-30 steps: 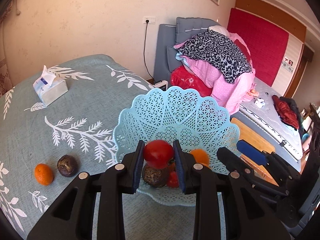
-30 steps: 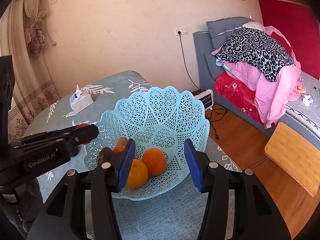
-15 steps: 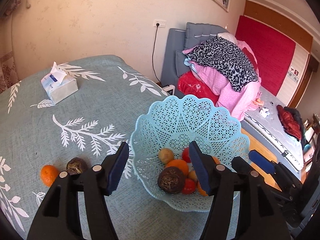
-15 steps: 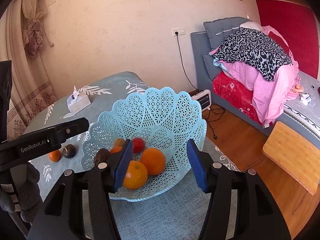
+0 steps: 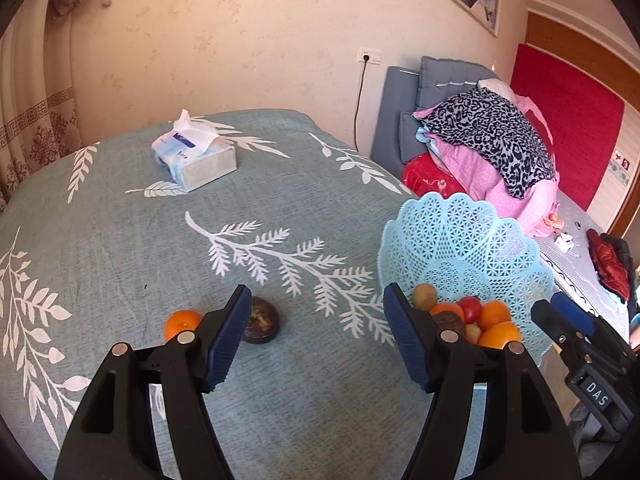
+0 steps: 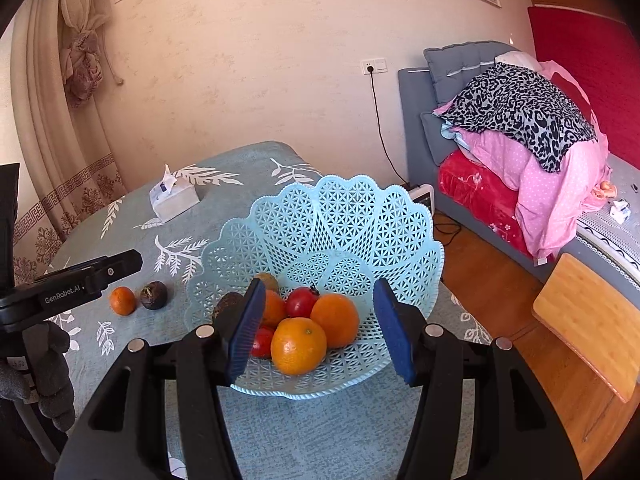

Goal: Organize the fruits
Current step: 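Grasp the round orange on the bed cover with the left gripper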

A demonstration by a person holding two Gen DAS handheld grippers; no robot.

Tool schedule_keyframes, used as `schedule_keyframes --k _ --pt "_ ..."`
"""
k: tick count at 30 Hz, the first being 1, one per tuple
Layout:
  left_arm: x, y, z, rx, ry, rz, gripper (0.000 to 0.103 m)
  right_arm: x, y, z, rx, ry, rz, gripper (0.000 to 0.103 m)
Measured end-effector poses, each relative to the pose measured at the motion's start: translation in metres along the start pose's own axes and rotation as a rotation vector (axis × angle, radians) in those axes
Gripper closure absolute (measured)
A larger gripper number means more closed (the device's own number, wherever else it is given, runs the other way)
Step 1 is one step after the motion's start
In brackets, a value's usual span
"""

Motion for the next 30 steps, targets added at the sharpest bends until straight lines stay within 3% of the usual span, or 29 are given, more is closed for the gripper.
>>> schedule_keyframes --k 14,22,28,30 --pt "-0.033 0.001 0.076 0.109 -0.141 0.054 0.035 -0.002 -0.006 0.042 0.065 -0.086 -0.003 0.045" --pt "-0.036 0.015 0.100 0.170 -0.154 0.099 0.035 -0.005 -0.011 0.068 0.113 -0.128 -0.002 0.040" --pt "-0.043 0.027 0.106 0.156 -0.154 0.135 0.046 -0.009 -0.009 0.090 0.149 -0.161 0.016 0.040" --pt "-0.043 0.028 0.105 0.143 -0.148 0.133 0.056 -0.010 -0.010 0.098 0.164 -0.174 0.015 0.040"
Point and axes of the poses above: each gripper's, at about its wrist camera, not at the fingertips, and y roughly the way its jaws point, z to its left, x to its top, the point moved 6 cm from there along y, roughly the way its jaws point, and after that the axes turned 13 degrees about -x, right-handed, at the moved point
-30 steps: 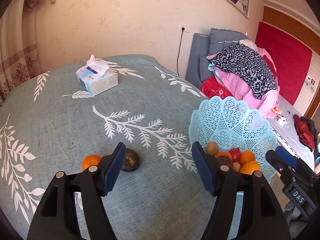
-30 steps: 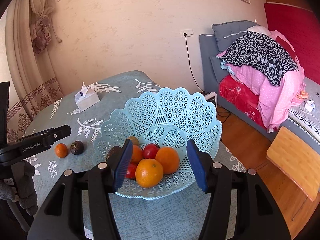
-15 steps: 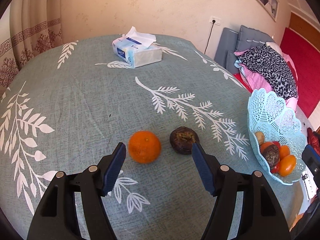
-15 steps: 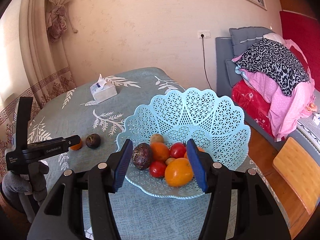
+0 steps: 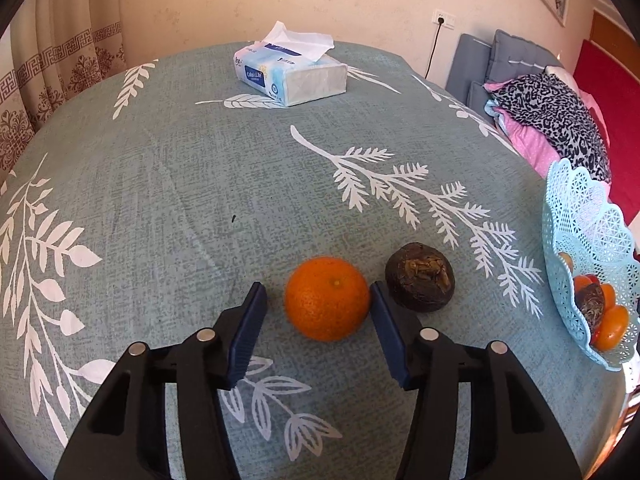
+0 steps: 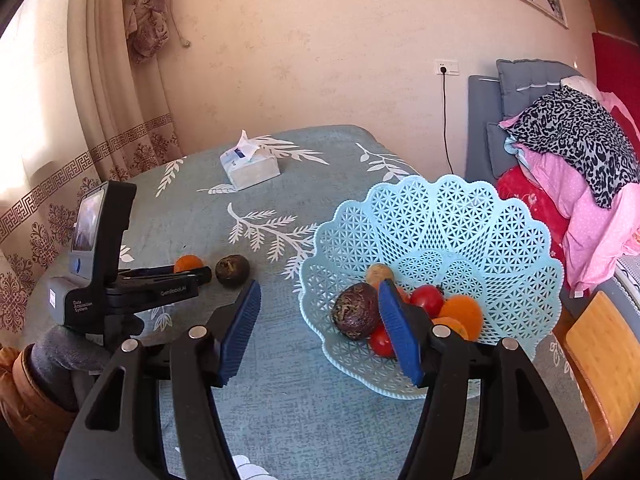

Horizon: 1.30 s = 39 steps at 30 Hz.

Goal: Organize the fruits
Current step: 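Grasp the round orange on the bed cover with the left gripper, then grasp the dark brown fruit with the right gripper while the left holds the orange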

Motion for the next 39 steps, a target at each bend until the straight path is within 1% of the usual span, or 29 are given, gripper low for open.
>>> schedule_keyframes --k 1,2,6,9,11,18,21,27,33,39 --pt "0.000 0.000 0.000 -0.006 -0.001 -0.002 0.058 0.001 0.001 0.005 0.009 -0.007 0.000 0.040" --pt "0.000 -0.001 -0.001 -0.018 0.001 -0.005 0.064 0.002 0.002 0.010 0.020 -0.014 0.003 0.040" --pt "-0.003 -0.006 -0.001 -0.022 -0.003 -0.015 0.064 0.003 0.008 0.031 0.069 -0.038 0.029 0.040" --pt "-0.002 -0.015 0.004 -0.008 -0.023 -0.042 0.064 0.005 0.013 0.046 0.083 -0.066 0.039 0.040" --pt "-0.001 -0.024 0.009 0.019 -0.030 -0.068 0.064 0.005 0.019 0.057 0.089 -0.087 0.051 0.040" --pt "0.000 -0.059 0.029 0.139 -0.058 -0.170 0.064 0.004 0.051 0.094 0.110 -0.156 0.141 0.040" --pt "-0.002 -0.069 0.037 0.168 -0.073 -0.196 0.064 0.003 0.066 0.107 0.102 -0.194 0.171 0.040" --pt "-0.005 -0.076 0.049 0.183 -0.108 -0.213 0.064 0.002 0.092 0.125 0.073 -0.244 0.180 0.040" --pt "-0.009 -0.073 0.054 0.188 -0.130 -0.205 0.064 -0.001 0.125 0.126 0.020 -0.257 0.219 0.040" --pt "-0.009 -0.074 0.054 0.185 -0.135 -0.209 0.064 0.000 0.137 0.130 0.019 -0.257 0.252 0.040"
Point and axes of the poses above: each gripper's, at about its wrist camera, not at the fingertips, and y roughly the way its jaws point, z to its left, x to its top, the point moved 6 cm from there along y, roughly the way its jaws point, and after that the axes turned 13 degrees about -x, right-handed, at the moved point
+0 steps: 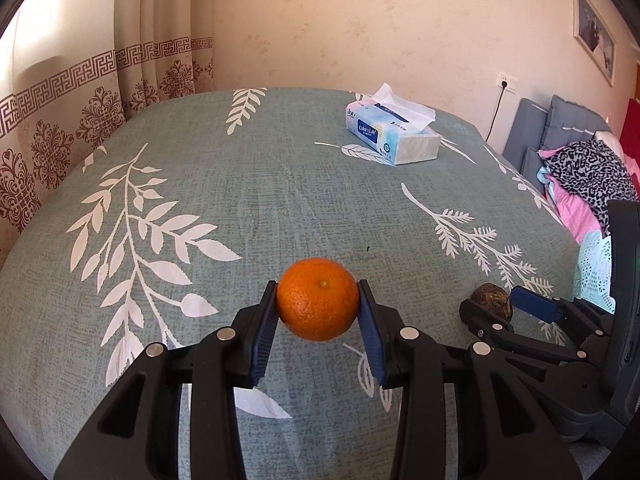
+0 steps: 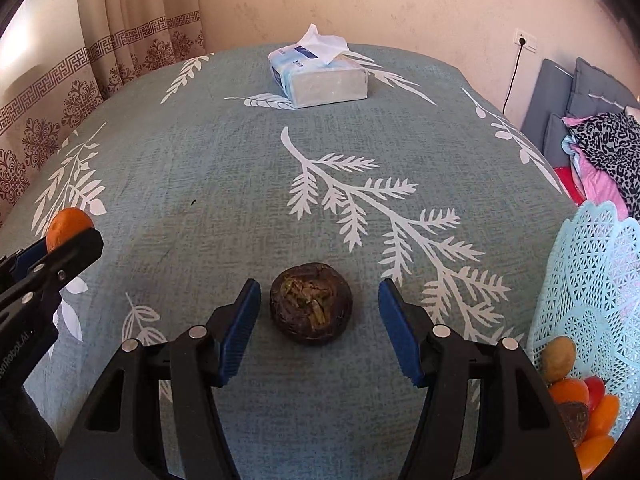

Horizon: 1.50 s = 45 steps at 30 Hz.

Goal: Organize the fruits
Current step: 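Grasp the dark brown fruit with the right gripper while the left holds the orange, then place the dark brown fruit in the basket with the right gripper while the left holds the orange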

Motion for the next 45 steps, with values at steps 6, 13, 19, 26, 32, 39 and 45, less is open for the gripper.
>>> schedule_keyframes --k 6,13,19,26,32,39,45 --pt "0.000 0.000 -0.001 0.001 0.002 0.000 0.064 0.001 0.002 0.003 0.013 -0.010 0.005 0.058" --pt "-0.001 0.000 -0.003 -0.002 0.008 -0.002 0.064 -0.001 -0.004 0.004 0.028 0.001 -0.002 0.062" --pt "-0.001 -0.001 -0.004 -0.005 0.011 -0.001 0.064 -0.003 -0.021 0.004 0.052 0.022 -0.025 0.062" --pt "-0.002 -0.002 -0.008 -0.014 0.021 -0.001 0.064 -0.004 -0.048 -0.008 0.061 0.057 -0.069 0.062" --pt "-0.004 -0.003 -0.014 -0.024 0.036 -0.001 0.064 -0.007 -0.070 -0.033 0.047 0.110 -0.101 0.062" --pt "-0.008 -0.005 -0.023 -0.038 0.059 0.000 0.064 -0.018 -0.090 -0.086 -0.019 0.214 -0.130 0.062" --pt "-0.012 -0.006 -0.030 -0.045 0.079 0.004 0.064 -0.035 -0.096 -0.137 -0.099 0.306 -0.127 0.062"
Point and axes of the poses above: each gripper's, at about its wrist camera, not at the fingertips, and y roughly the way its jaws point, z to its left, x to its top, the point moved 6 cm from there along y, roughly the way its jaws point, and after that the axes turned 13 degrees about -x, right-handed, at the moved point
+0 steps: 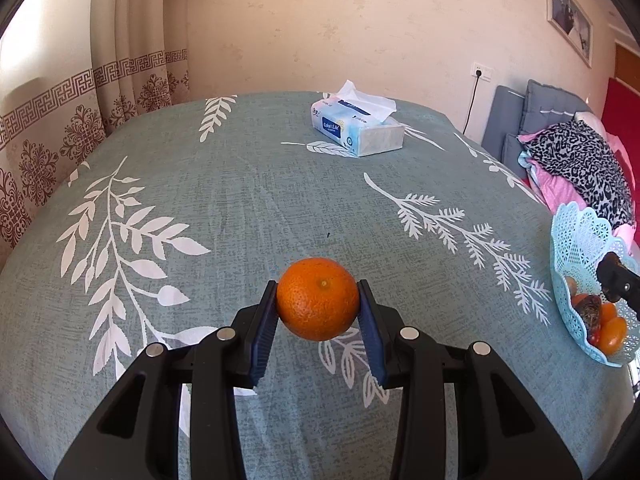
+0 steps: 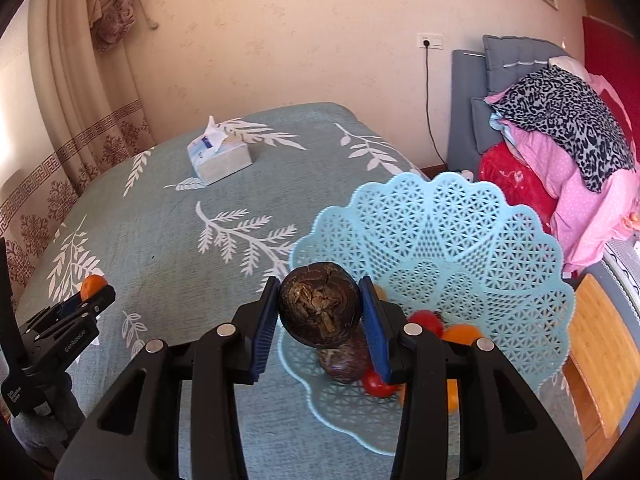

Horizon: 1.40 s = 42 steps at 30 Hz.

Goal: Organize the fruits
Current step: 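Place the dark brown fruit in the basket with the right gripper while the left holds the orange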

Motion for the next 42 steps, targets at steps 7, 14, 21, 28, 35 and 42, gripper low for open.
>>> schedule_keyframes --k 7,14,21,28,35,42 --pt "-0.009 0.001 -0.009 -0.001 0.020 0.024 0.064 -0.007 0.004 -0.052 -0.062 0.083 0.008 0.062" --pt "-0.012 0.000 -0.022 0.007 0.046 0.038 0.064 -0.008 0.009 -0.074 -0.045 0.130 0.007 0.061" --pt "-0.011 0.002 -0.050 -0.032 0.085 0.060 0.064 -0.009 0.001 -0.097 -0.040 0.163 -0.015 0.061" --pt "-0.005 0.007 -0.097 -0.105 0.163 0.072 0.064 -0.014 -0.015 -0.114 -0.073 0.164 -0.075 0.047" --pt "0.005 0.018 -0.151 -0.226 0.230 0.091 0.064 -0.016 -0.027 -0.121 -0.077 0.156 -0.132 0.041" --pt "0.013 0.032 -0.202 -0.314 0.319 0.095 0.064 -0.023 -0.021 -0.131 -0.055 0.194 -0.112 0.038"
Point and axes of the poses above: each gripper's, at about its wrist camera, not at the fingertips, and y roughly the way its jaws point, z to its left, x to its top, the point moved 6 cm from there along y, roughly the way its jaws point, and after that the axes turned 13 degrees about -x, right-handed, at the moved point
